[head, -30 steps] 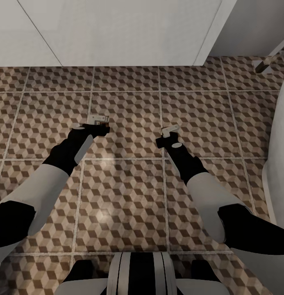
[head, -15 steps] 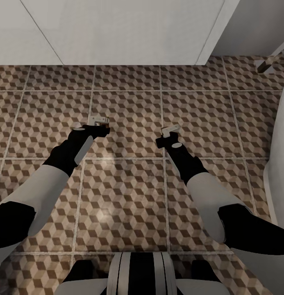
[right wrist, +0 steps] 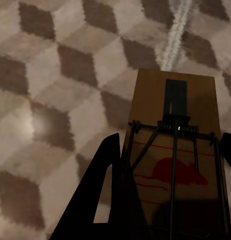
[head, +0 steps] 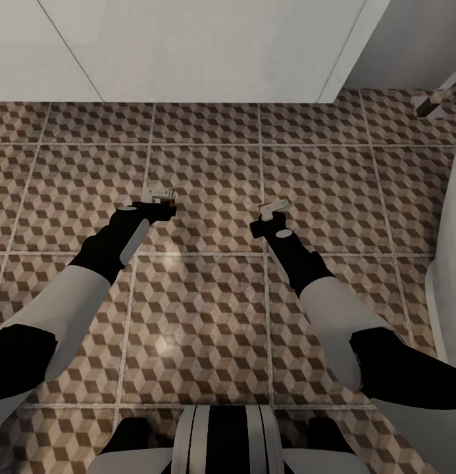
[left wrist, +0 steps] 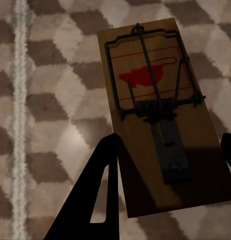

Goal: Take the four mousetraps from the cabinet in the bathroom and place them on the bathroom floor. Make sure all four end up on the same floor surface, and ensure that at least two of them are either under or directly next to the same bathroom sink.

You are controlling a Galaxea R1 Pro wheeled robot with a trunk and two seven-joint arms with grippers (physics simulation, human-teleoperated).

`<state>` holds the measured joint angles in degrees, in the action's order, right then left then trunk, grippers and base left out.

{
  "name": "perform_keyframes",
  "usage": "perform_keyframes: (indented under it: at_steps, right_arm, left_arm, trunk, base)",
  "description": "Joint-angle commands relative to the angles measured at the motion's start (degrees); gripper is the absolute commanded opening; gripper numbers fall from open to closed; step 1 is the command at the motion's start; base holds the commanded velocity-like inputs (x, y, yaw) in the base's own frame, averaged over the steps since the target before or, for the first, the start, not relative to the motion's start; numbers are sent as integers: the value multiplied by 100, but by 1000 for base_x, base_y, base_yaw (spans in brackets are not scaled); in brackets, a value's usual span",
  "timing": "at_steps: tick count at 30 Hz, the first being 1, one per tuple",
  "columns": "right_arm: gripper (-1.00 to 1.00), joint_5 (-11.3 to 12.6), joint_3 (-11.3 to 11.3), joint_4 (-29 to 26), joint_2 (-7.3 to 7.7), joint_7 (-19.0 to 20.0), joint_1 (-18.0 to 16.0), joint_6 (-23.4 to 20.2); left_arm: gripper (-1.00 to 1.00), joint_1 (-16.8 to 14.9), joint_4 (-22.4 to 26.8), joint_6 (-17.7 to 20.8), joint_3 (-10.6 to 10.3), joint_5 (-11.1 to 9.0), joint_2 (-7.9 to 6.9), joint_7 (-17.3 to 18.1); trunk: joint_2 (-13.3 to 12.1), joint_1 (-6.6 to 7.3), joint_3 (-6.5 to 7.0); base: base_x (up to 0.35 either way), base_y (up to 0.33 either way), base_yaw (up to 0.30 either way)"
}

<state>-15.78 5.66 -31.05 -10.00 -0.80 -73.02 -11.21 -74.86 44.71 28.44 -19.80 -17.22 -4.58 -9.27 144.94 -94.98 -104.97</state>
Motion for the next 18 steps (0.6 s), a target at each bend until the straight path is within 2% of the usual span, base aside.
perform_keyframes:
  at_steps: [1,8,14,18]
  right_arm:
    - [-100,-57,14,-8,0,-8,-1,9]
    - [-100,-56,14,2,0,20,5,430]
    - [-100,-57,12,310,0,27,7,1213]
    - [-100,-57,13,556,0,32,7,1582]
  left_arm:
    - [-100,4,9,21,-33,-54,-8,-49]
    - [-100,66,29,13,-33,-54,-11,-47]
    - [-100,105,21,7,-33,-53,-16,-48]
    - [-100,169,22,5,-33,-53,-16,-49]
  trunk:
    - [3,-2,-3]
    - [11,-17,-3]
    - [11,-17,-3]
    - [11,-17,-3]
  base:
    - [0,0,0]
    - [0,0,3]
    - [0,0,1]
    - [0,0,0]
